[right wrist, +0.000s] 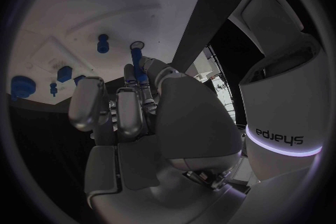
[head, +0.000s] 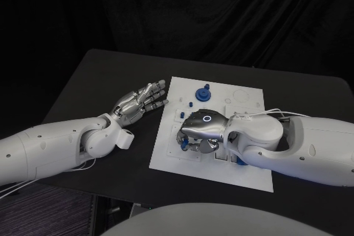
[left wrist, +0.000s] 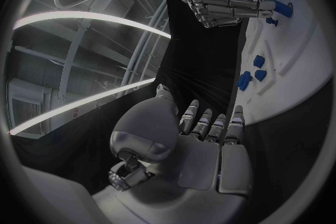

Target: Assemble the parts on the task board

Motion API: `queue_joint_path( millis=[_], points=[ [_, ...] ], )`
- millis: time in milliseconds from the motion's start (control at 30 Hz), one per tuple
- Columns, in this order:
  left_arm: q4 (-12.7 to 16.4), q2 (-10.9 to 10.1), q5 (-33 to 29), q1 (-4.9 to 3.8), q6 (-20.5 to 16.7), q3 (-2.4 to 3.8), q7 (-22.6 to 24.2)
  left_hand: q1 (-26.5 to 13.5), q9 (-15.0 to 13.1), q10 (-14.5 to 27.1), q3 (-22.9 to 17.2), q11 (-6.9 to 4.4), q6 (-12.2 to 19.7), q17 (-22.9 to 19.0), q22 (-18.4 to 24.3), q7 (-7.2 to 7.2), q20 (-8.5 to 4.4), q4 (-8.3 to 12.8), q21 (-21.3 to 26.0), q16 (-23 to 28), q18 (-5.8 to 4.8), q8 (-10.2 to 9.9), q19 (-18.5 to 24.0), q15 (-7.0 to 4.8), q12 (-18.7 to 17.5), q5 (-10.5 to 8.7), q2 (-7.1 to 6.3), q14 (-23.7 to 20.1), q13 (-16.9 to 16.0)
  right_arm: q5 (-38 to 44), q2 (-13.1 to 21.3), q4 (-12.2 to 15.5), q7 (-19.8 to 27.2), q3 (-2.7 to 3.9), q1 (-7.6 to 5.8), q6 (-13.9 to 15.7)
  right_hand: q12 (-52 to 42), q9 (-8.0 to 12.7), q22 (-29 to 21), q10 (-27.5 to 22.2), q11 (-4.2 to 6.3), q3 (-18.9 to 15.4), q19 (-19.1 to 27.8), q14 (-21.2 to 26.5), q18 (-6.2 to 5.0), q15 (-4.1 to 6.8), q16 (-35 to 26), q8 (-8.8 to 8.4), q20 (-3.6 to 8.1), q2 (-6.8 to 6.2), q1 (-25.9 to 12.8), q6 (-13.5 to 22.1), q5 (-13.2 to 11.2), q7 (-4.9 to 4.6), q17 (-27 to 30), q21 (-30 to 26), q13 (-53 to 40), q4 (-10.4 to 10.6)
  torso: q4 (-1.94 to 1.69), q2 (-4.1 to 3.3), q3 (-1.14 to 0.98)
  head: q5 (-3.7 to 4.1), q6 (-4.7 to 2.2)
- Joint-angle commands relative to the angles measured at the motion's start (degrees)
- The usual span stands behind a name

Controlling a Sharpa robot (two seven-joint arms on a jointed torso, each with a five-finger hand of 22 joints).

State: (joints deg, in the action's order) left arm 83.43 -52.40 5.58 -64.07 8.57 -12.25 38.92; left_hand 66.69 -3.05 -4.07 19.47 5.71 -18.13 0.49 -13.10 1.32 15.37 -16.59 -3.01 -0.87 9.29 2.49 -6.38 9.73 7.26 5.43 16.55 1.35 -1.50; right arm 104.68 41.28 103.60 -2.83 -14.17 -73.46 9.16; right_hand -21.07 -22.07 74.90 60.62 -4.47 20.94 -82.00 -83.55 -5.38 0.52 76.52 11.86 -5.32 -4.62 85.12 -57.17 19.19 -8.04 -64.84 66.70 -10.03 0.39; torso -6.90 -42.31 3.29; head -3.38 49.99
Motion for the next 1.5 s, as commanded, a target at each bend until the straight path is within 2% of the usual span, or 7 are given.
queue_joint_path(
  millis=[33,533,700,833,1133,1267,1500],
  points=[
    [0.1,0.0,-0.3,0.07,0.8,0.05,3.0,0.1,-0.1,0.3,-0.4,0.06,0.0,0.0,0.1,0.14,0.38,-0.1,-0.4,0.0,0.71,-0.1,0.1,0.29,-0.2,0.39,-0.03,0.0,0.0,1.1,0.3,0.2,0.2,0.02,0.21,-0.6,-0.1,-0.1,8.9,0.9,0.51,0.0,0.2,0.5,0.66,0.03,-0.2,-0.2,-0.01,-0.17,0.5,0.3,-0.4,0.21,0.0,0.1,-0.1,-0.3,-0.08,0.0,-0.06,0.14,0.01],
    [-0.1,0.0,-0.9,0.11,0.8,0.05,2.6,0.4,0.0,0.4,-0.8,0.06,0.4,0.0,0.1,0.27,0.42,-0.1,-0.4,0.0,0.69,-0.2,0.1,0.35,-0.3,1.4,-0.01,0.0,0.1,1.1,1.4,0.9,-0.2,0.02,0.51,-1.1,-0.1,-0.1,8.8,1.0,0.53,0.0,0.4,0.6,0.58,0.04,-0.4,-0.25,-0.01,-0.29,0.4,0.2,-0.5,0.21,0.4,-0.2,-0.2,-0.4,0.04,0.2,0.01,-0.01,0.01],
    [-0.1,0.1,-1.6,0.12,0.8,0.05,2.3,0.7,0.0,0.5,-1.1,0.06,0.4,0.0,0.2,0.24,0.42,-0.1,-0.4,0.1,0.69,-0.2,0.2,0.36,-0.4,1.88,0.02,0.0,0.1,1.1,1.4,1.0,-0.4,0.02,0.73,-1.4,0.0,-0.1,8.7,0.9,0.47,-0.1,0.5,0.8,0.53,0.01,-0.6,-0.39,-0.02,-0.36,0.3,0.3,-0.5,0.16,0.7,-0.5,-0.2,-0.4,0.02,0.19,-0.04,-0.02,0.01],
    [-0.2,0.0,-1.8,0.13,0.7,0.05,2.2,0.8,0.0,0.5,-1.1,0.06,0.4,0.0,0.3,0.22,0.42,0.0,-0.4,0.1,0.68,-0.2,0.2,0.36,-0.4,1.99,0.02,0.0,0.1,1.1,1.5,1.0,-0.6,0.02,1.09,-1.4,0.3,-0.2,8.6,0.6,0.36,0.0,0.7,1.0,0.47,-0.07,-0.8,-0.63,-0.07,-0.4,0.2,0.6,-0.5,0.09,1.0,-0.8,-0.2,-0.3,0.0,0.17,-0.06,-0.1,0.01],
    [-0.4,0.1,-1.9,0.15,0.7,0.05,2.0,0.8,-0.1,0.5,-1.2,0.05,0.3,0.0,0.3,0.21,0.42,0.0,-0.4,0.1,0.68,-0.2,0.2,0.36,-0.4,2.03,0.02,0.0,0.1,1.1,0.8,0.0,-0.8,0.02,2.07,-1.1,0.7,-0.3,8.5,0.1,0.2,0.0,0.9,1.2,0.4,-0.2,-1.0,-1.02,-0.17,-0.44,-0.1,0.9,-0.8,0.0,1.3,-1.2,-0.3,-0.2,-0.03,0.17,0.05,0.07,0.01],
    [-0.6,0.1,-1.9,0.15,0.7,0.05,1.9,0.9,-0.1,0.5,-1.2,0.06,0.3,0.0,0.3,0.19,0.42,0.0,-0.4,0.1,0.68,-0.2,0.2,0.36,-0.4,2.1,0.02,-0.1,0.1,1.1,0.4,-0.6,-0.8,0.02,2.61,-1.0,0.9,-0.3,8.4,-0.1,0.15,0.0,1.0,1.3,0.37,-0.25,-1.2,-1.16,-0.22,-0.46,-0.2,1.0,-0.9,-0.03,1.5,-1.4,-0.3,-0.2,-0.12,0.17,0.0,0.23,0.01],
    [-0.7,0.2,-1.9,0.16,0.7,0.05,1.9,1.1,-0.1,0.5,-1.4,0.09,0.2,0.0,0.3,0.11,0.44,0.0,-0.4,0.1,0.67,-0.1,0.2,0.4,-0.4,2.35,0.03,-0.1,0.1,1.1,0.0,-1.2,-1.0,0.02,3.24,-0.6,1.6,-0.2,8.3,-1.1,-0.07,0.1,1.4,1.6,0.27,-0.46,-1.4,-1.99,-0.41,-0.52,-0.5,1.9,-2.0,-0.13,1.9,-2.0,-0.3,0.0,-0.04,0.19,0.01,0.09,0.01]
  ],
)
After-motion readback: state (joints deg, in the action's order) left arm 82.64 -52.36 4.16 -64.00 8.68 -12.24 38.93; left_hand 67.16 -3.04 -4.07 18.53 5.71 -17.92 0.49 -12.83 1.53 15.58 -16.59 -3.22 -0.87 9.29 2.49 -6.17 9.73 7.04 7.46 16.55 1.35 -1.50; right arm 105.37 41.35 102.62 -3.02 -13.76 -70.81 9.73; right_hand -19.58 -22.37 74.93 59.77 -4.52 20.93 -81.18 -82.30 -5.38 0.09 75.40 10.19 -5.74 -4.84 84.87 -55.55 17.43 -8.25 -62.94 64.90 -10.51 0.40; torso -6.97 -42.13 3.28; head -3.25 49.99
